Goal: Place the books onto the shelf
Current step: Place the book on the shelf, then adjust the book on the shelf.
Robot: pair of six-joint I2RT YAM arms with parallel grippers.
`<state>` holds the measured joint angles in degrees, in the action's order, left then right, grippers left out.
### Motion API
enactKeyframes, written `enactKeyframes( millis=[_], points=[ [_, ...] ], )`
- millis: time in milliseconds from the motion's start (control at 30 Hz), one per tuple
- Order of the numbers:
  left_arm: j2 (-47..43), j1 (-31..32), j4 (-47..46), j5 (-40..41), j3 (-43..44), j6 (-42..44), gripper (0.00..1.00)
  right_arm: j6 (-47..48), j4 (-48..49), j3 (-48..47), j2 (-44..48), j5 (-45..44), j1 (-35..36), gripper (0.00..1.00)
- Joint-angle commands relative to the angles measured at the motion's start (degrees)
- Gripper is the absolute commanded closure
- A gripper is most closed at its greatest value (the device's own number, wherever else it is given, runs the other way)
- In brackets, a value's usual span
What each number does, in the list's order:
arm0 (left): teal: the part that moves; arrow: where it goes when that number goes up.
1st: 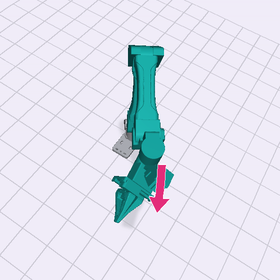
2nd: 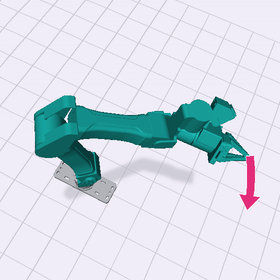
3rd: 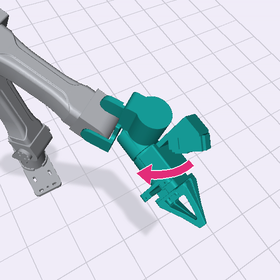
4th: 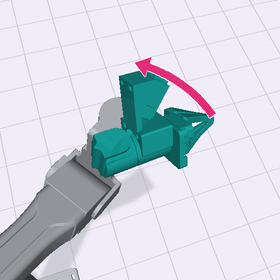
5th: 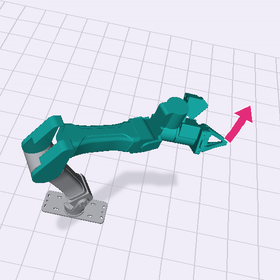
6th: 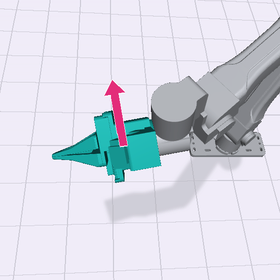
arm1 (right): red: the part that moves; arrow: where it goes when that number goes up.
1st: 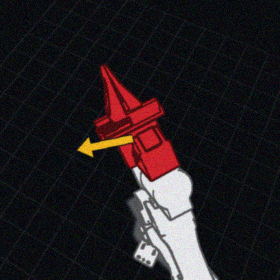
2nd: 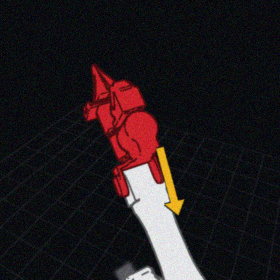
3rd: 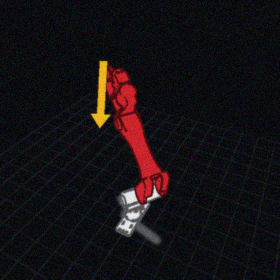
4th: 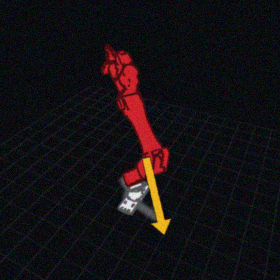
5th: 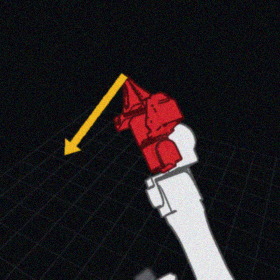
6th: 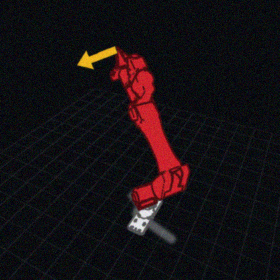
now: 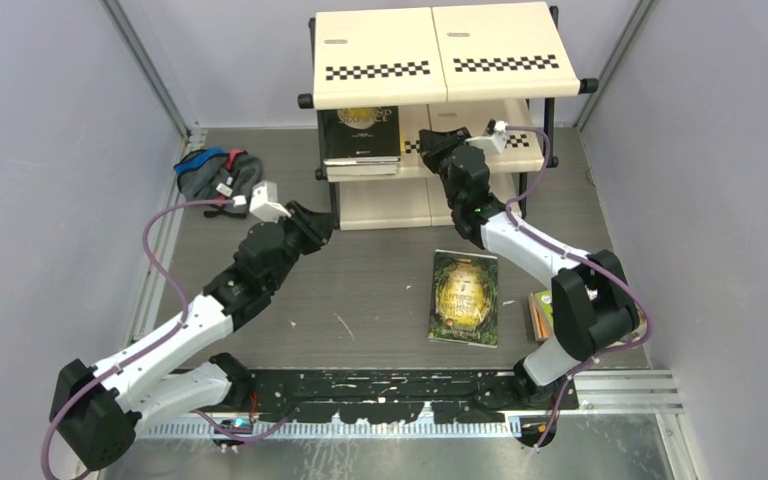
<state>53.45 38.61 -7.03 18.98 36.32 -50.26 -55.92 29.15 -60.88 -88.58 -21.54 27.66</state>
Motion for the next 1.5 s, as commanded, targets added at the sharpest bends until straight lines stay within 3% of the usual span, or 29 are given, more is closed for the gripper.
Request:
enactKeyframes(
  millis=[0, 733, 1467],
  points=[
    [2.0, -0.3, -4.6, -0.4, 5.0, 3.8, 0.71, -1.5, 2.5, -3.3, -1.8, 1.9, 0.0, 0.83],
    [7.4, -0.2, -4.9, -3.9, 14.0, 7.3, 0.72, -2.1, 1.1, -5.7, -4.3, 3.1, 4.0, 0.83],
    [14.2, -0.2, -6.2, -6.4, 20.3, 8.6, 0.72, -4.8, 3.7, 0.3, 0.9, 0.9, 5.4, 0.83]
  ],
)
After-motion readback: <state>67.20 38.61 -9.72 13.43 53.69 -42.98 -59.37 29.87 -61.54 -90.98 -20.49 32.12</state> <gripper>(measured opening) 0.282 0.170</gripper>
